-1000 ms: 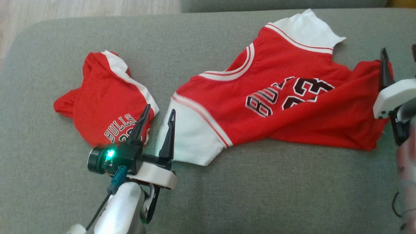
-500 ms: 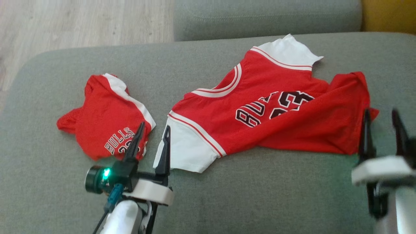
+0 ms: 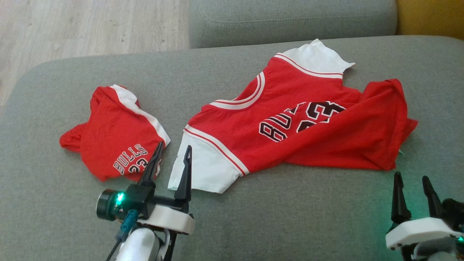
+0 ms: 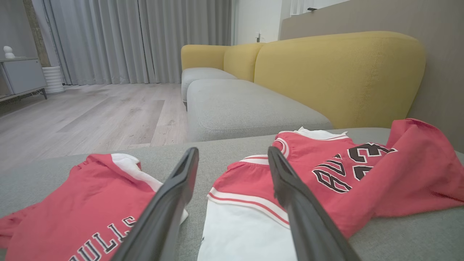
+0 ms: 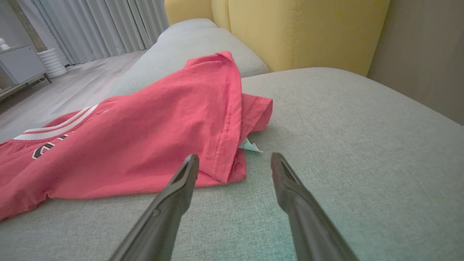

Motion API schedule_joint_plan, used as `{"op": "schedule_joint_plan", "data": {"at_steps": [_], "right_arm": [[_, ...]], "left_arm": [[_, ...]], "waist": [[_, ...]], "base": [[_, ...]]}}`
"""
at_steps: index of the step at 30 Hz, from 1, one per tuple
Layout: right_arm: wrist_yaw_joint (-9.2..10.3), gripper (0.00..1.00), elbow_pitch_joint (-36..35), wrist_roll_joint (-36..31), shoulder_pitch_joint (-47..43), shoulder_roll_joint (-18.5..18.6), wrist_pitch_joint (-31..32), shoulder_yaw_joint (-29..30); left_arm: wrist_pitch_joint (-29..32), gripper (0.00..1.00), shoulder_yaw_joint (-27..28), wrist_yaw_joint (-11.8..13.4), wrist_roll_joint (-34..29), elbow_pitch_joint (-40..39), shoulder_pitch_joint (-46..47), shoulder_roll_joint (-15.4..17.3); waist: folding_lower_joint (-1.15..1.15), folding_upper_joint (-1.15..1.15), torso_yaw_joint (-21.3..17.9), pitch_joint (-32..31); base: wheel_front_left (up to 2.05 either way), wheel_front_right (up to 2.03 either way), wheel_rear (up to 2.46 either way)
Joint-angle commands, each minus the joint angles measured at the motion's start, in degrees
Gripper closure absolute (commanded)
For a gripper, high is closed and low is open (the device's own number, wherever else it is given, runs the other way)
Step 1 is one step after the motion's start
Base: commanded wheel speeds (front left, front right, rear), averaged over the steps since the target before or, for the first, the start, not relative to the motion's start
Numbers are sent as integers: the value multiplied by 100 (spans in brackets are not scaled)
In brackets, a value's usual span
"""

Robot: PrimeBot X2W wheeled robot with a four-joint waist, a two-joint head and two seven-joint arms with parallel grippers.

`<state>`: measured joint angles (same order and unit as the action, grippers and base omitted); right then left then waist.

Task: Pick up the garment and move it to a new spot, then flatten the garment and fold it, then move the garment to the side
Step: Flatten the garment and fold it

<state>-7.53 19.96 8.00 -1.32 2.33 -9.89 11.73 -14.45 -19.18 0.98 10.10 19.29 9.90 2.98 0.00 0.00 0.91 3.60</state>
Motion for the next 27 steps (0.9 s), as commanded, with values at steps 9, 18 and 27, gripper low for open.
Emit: {"op": "schedule_joint_plan", "data": {"at_steps": [9, 18, 27], "right_arm": [[4, 0, 638, 349, 930, 55, 263, 38], [4, 18, 1297, 519, 1446, 55, 147, -46], [4, 100, 1227, 352, 1564, 55, -158, -127]], "left_arm": [[-55, 0, 157, -79, -58, -156, 268, 4], [-55, 0, 160, -129, -104, -163, 391, 0], [-55, 0, 209, -149, -124, -115, 361, -1]], "waist": [[0, 0, 142, 256], [0, 0, 264, 543], [0, 0, 250, 467]], "base": [[0, 0, 0], [0, 0, 0], [0, 0, 0]]}}
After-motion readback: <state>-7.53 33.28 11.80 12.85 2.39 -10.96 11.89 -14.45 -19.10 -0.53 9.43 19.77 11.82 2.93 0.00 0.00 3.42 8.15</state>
